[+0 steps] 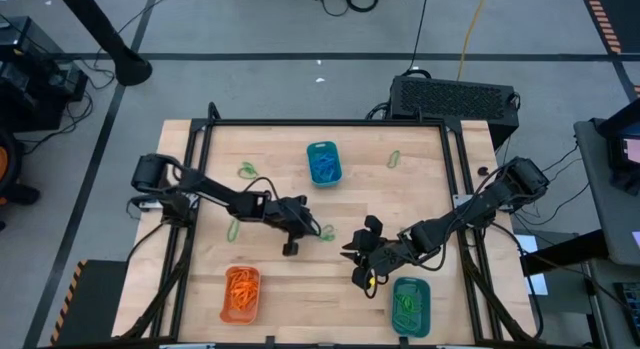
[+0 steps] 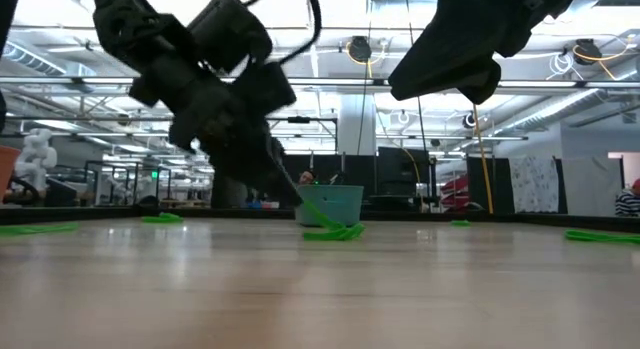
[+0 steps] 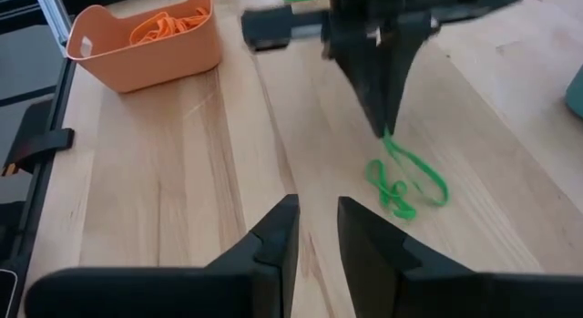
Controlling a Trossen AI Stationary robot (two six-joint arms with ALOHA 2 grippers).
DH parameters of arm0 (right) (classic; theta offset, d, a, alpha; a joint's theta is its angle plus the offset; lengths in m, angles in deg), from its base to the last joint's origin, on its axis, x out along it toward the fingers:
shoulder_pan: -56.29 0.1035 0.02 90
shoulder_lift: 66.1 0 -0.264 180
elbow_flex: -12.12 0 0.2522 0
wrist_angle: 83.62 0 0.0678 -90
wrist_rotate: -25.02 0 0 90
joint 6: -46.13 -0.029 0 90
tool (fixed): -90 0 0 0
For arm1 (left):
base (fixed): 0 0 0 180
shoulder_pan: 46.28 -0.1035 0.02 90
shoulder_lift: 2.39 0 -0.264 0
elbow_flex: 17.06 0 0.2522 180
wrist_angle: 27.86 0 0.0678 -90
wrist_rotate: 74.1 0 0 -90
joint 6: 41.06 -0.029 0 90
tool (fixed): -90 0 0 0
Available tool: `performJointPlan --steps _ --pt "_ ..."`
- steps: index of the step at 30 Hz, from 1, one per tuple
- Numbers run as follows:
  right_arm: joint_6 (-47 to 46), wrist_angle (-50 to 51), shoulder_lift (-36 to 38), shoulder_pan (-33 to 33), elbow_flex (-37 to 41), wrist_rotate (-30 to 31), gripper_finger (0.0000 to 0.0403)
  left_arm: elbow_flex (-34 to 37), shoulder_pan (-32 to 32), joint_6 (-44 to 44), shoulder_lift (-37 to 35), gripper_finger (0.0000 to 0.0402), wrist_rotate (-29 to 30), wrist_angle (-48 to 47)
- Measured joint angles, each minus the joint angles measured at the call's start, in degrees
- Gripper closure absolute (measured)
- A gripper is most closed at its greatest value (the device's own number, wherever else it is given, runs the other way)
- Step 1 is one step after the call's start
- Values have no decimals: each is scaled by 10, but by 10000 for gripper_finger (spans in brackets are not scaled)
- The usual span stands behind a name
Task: Sort rubber bands into baskets
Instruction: Put the green rubber band into the bottom bin
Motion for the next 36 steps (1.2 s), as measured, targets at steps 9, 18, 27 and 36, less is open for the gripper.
performJointPlan --steps 9,18,27,36 --pt "0 -2 0 0 0 0 332 0 20 0 -79 397 2 5" --pt "119 -99 0 -9 0 2 312 -1 61 0 -103 400 -4 38" --pt "146 -133 0 -48 0 -48 213 0 78 1 -98 401 -7 66" --pt "153 -160 -12 -81 0 -140 171 0 80 -5 -98 401 -11 89"
